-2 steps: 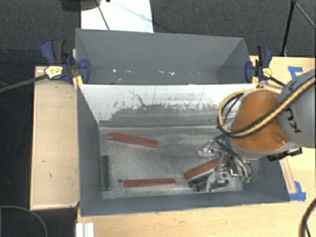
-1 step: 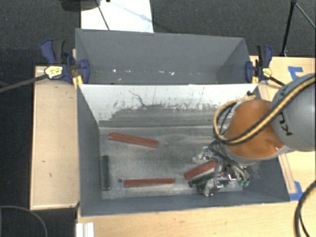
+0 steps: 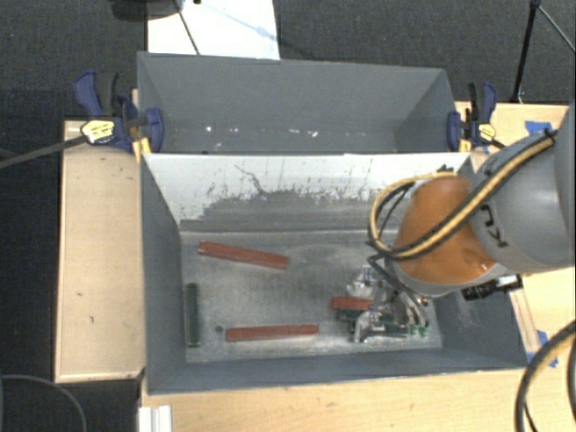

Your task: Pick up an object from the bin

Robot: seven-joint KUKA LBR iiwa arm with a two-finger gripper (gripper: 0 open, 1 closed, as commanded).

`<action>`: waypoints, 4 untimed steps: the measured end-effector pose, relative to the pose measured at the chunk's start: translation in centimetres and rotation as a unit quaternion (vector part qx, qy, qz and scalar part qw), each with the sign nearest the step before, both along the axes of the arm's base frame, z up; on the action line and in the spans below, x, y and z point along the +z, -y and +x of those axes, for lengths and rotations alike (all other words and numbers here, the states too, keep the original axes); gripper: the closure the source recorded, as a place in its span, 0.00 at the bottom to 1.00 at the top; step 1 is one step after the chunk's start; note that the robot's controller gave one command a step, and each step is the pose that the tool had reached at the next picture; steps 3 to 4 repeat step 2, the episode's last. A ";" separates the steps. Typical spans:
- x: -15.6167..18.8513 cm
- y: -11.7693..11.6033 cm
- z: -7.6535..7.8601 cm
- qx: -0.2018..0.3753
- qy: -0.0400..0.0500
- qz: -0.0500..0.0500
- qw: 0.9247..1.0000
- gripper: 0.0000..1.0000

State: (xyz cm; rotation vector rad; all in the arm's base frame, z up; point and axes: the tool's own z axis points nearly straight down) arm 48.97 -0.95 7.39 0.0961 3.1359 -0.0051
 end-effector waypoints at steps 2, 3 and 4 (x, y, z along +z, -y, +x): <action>0.3 0.0 0.0 0.000 0.000 0.000 1.000 1.00; 0.3 0.0 0.0 0.000 0.000 0.000 1.000 1.00; 0.3 0.0 0.0 0.000 0.000 0.000 1.000 1.00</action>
Offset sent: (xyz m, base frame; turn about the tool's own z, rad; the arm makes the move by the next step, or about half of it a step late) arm 0.0001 -0.0001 0.0187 0.0000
